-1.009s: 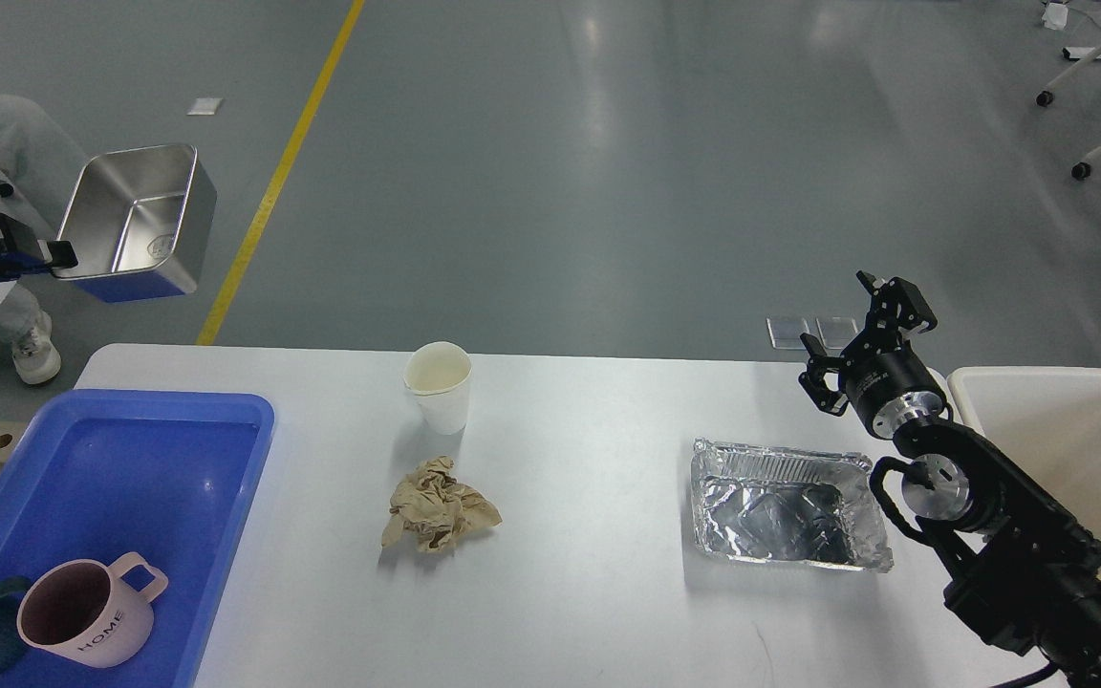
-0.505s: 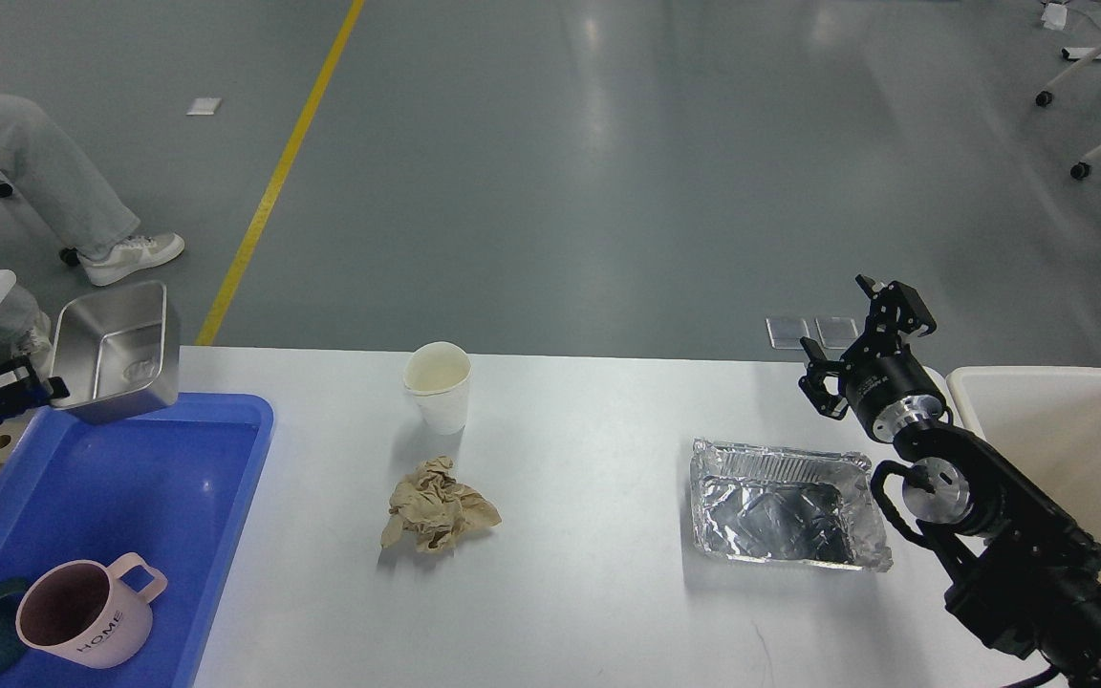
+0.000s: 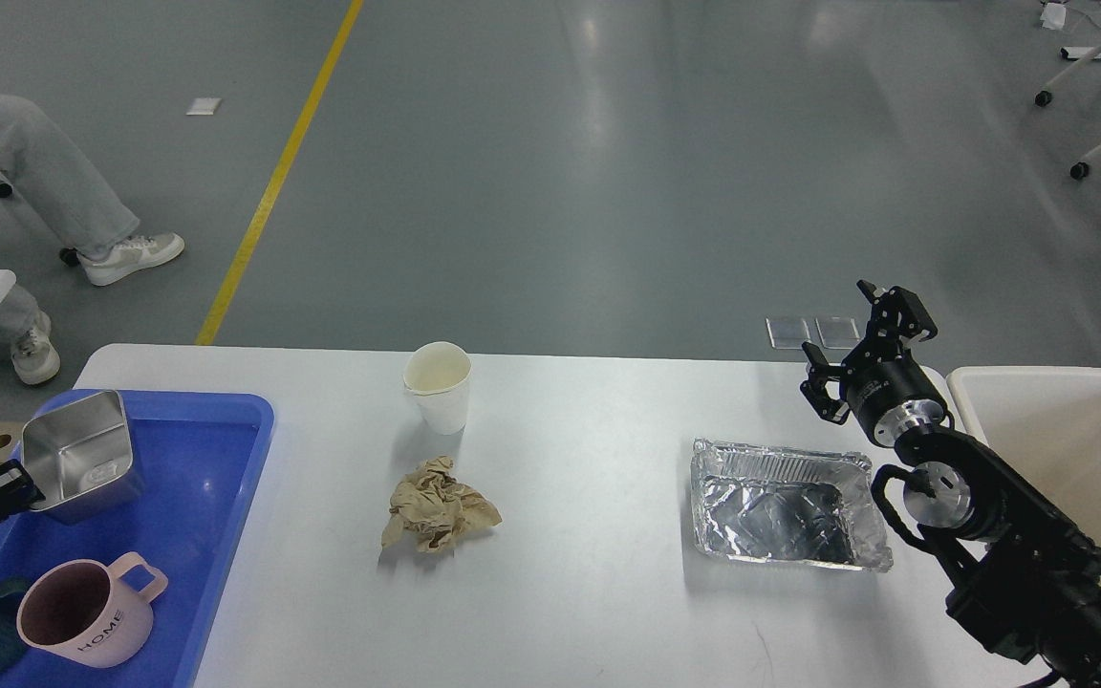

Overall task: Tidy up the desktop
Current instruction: 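Lower the steel box into the blue tray and release it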

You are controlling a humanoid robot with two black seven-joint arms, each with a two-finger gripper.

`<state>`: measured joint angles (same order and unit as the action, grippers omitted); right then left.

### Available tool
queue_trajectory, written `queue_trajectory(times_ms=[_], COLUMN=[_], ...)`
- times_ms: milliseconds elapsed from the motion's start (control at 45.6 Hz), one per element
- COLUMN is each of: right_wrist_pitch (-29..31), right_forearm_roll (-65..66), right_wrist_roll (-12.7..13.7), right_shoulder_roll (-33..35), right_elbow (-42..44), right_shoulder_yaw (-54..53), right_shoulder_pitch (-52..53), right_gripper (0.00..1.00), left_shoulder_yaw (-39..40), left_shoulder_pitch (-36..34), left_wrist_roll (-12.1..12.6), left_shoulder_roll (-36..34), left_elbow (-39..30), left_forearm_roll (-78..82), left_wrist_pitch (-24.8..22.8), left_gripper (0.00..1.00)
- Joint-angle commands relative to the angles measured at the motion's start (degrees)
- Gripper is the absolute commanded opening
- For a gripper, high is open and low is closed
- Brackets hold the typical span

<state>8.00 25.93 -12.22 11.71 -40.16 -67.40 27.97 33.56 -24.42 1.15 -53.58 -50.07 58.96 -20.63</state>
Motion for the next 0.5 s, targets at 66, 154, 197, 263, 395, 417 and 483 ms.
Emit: queue_trajectory(times_ms=[66, 154, 197, 263, 395, 417, 483], right_wrist_pitch=[0.0, 0.0, 0.0, 0.0, 0.0, 0.0, 0.0], right_forearm_roll=[0.0, 0.0, 0.0, 0.0, 0.0, 0.0, 0.0], right_wrist_roll=[0.0, 0.0, 0.0, 0.0, 0.0, 0.0, 0.0], right_shoulder_roll=[0.1, 0.2, 0.1, 0.1, 0.1, 0.1, 0.1], right_elbow=[0.0, 0.0, -0.1, -0.1, -0.1, -0.1, -0.1], right_shoulder_yaw=[0.1, 0.1, 0.1, 0.1, 0.1, 0.1, 0.1], right_shoulder_pitch=[-0.1, -0.2, -0.3, -0.3, -0.2, -0.2, -0.3], right_gripper=[1.00, 1.00, 1.00, 1.00, 1.00, 1.00, 1.00], left_shoulder_yaw=[-0.2, -0.2, -0.2, -0.2, -0.2, -0.2, -0.1], left_shoulder_pitch=[0.0, -0.4, -0.5, -0.8, -1.1, -1.2, -1.3], left_wrist_roll=[0.1, 0.1, 0.1, 0.1, 0.1, 0.1, 0.1], left_shoulder_roll=[3.6, 4.8, 5.5, 6.7, 7.7, 7.8, 7.8], left_elbow=[2.9, 4.5, 5.4, 6.6, 7.0, 7.0, 7.0], left_forearm_roll=[0.4, 0.5, 0.5, 0.5, 0.5, 0.5, 0.5], left_wrist_pitch=[0.9, 0.9, 1.0, 1.0, 1.2, 1.1, 1.1], left_gripper=[0.02, 0.03, 0.04, 0.05, 0.08, 0.09, 0.12])
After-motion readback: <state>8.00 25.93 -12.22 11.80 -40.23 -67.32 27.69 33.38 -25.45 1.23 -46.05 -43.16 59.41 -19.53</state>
